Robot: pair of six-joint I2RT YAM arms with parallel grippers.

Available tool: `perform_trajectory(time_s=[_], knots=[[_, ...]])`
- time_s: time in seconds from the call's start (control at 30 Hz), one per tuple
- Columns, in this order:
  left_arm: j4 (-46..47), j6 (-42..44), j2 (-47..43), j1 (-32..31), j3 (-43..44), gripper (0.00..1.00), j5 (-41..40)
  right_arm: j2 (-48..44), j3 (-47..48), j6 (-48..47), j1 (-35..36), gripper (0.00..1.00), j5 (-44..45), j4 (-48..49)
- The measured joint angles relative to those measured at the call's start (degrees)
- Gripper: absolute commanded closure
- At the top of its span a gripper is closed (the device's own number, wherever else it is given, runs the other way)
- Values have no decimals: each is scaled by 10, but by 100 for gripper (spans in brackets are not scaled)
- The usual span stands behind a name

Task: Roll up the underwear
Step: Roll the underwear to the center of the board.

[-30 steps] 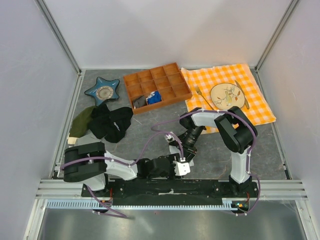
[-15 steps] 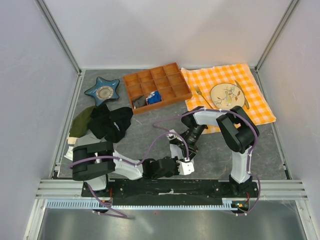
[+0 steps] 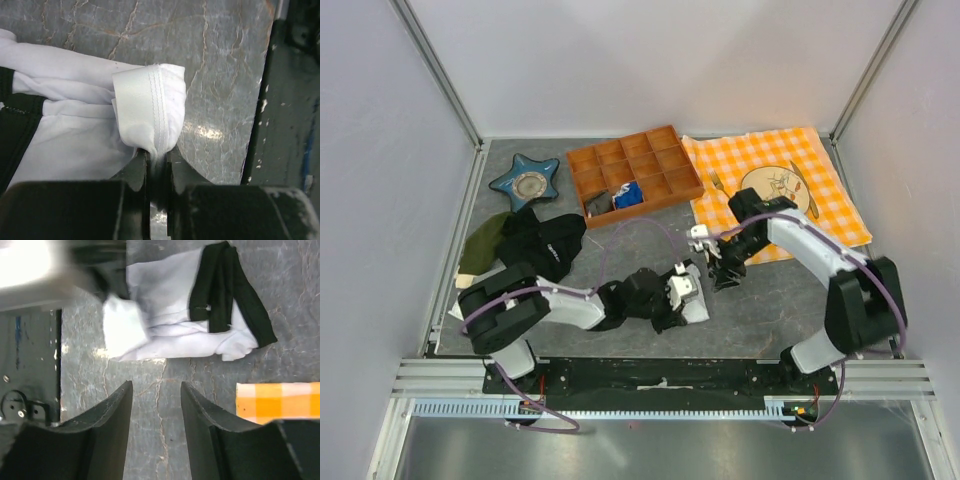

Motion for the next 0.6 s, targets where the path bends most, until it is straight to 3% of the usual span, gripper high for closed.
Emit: perform_trajectory(time_s=[0.07, 0.17, 0.3, 0.6], knots=[[-22, -33, 24, 37, 30, 98, 64, -69, -39, -46, 3, 35, -3, 13], [-53, -87, 79, 82, 93, 98, 159, -162, -108, -90, 16, 29, -16, 30], [-75, -158, 153, 123, 163, 98, 272, -248, -220, -100, 80, 29, -1, 113], [-66, -242, 205, 154, 194, 96, 359, -216, -276, -101, 149, 33, 89, 247]])
